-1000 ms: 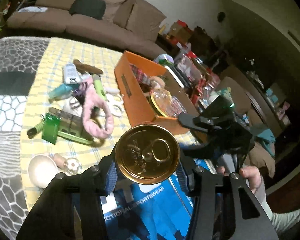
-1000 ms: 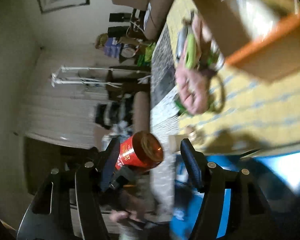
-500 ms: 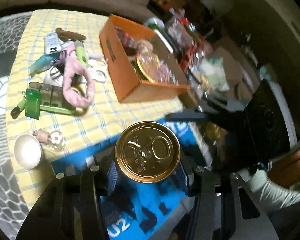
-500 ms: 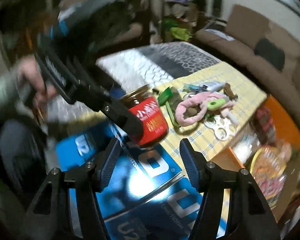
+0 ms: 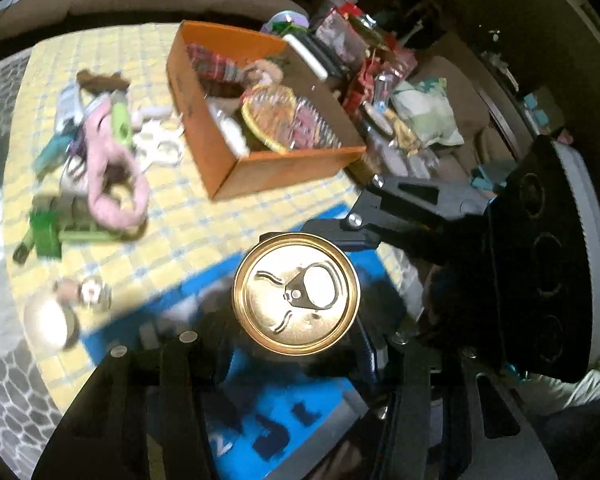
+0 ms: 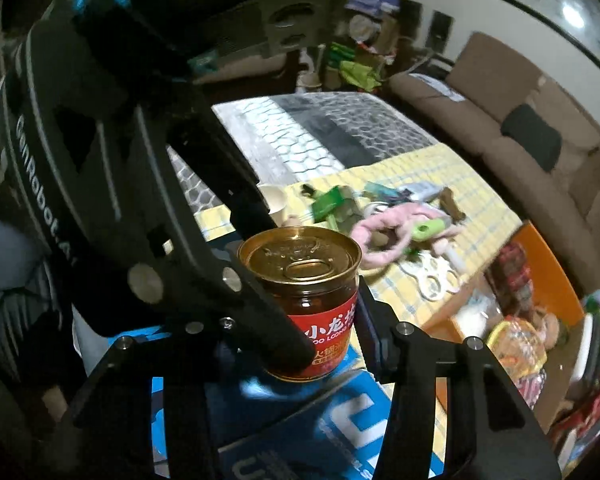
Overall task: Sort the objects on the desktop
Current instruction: 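Carry the jar with the right gripper over the orange box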
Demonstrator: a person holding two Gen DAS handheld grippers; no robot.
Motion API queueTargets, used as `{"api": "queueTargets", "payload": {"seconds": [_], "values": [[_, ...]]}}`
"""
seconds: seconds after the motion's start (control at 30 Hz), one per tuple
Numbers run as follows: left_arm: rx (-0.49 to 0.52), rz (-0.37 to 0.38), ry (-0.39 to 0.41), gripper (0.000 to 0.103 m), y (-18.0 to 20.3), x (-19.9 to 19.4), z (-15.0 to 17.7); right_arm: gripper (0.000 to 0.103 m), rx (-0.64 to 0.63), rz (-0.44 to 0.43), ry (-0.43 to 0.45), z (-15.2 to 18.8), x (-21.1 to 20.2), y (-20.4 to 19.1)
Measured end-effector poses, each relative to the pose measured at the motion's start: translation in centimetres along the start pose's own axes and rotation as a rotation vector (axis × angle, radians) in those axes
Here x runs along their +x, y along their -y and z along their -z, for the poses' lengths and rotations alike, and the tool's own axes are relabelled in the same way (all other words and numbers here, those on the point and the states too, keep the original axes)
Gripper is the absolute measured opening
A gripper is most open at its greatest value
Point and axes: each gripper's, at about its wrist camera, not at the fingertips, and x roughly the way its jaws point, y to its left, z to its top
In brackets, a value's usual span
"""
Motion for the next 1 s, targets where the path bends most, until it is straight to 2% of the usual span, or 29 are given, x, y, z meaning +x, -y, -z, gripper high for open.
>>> {"api": "queueTargets", "payload": {"seconds": [0.1, 0.17, 0.2, 0.37, 0.47, 0.53, 0.67, 0.77, 0.93, 1.0], "values": [[0.017, 0.004, 0.016, 0.059, 1.6, 0.1, -4.3, 0.047, 0.089, 0.005, 0.013, -0.9, -1.2, 4.1], [0.019, -0.01, 0.034, 0.075, 2.6, 0.0, -7.7, 0.047, 0.151, 0.014, 0.025, -1.6, -1.9, 7.5], [0.012, -0.025, 0.05, 0.079, 2.9, 0.0, -9.7, 0.047, 0.2, 0.028, 0.032, -2.0, -2.2, 10.1], [-0.047, -0.04, 0.169, 0.087, 2.4, -0.4, -19.8, 0.047, 0.43, 0.07, 0.034, -2.6, -2.2, 22.1], [-0.091, -0.054, 0.177, 0.087, 0.6, 1.6, -24.2, 0.047, 0.58, 0.102, 0.028, -2.1, -0.6, 29.5], [-0.121, -0.079, 0.154, 0.087, -1.1, 4.0, -26.6, 0.047, 0.625, 0.13, 0.01, -2.0, 1.0, 32.9], [-0.168, -0.146, 0.121, 0.087, -4.5, 8.1, -29.3, 0.047, 0.639, 0.171, -0.057, -2.0, 5.7, 36.8], [-0.178, -0.171, 0.101, 0.087, -6.3, 10.5, -30.3, 0.047, 0.712, 0.149, -0.084, -1.0, 9.3, 38.8], [-0.191, -0.163, 0.082, 0.087, -7.8, 13.5, -31.5, 0.047, 0.738, 0.203, -0.099, 0.6, 12.4, 39.7], [-0.183, -0.172, 0.073, 0.087, -7.8, 14.3, -31.7, 0.047, 0.759, 0.187, -0.123, 1.1, 13.6, 40.4]]}}
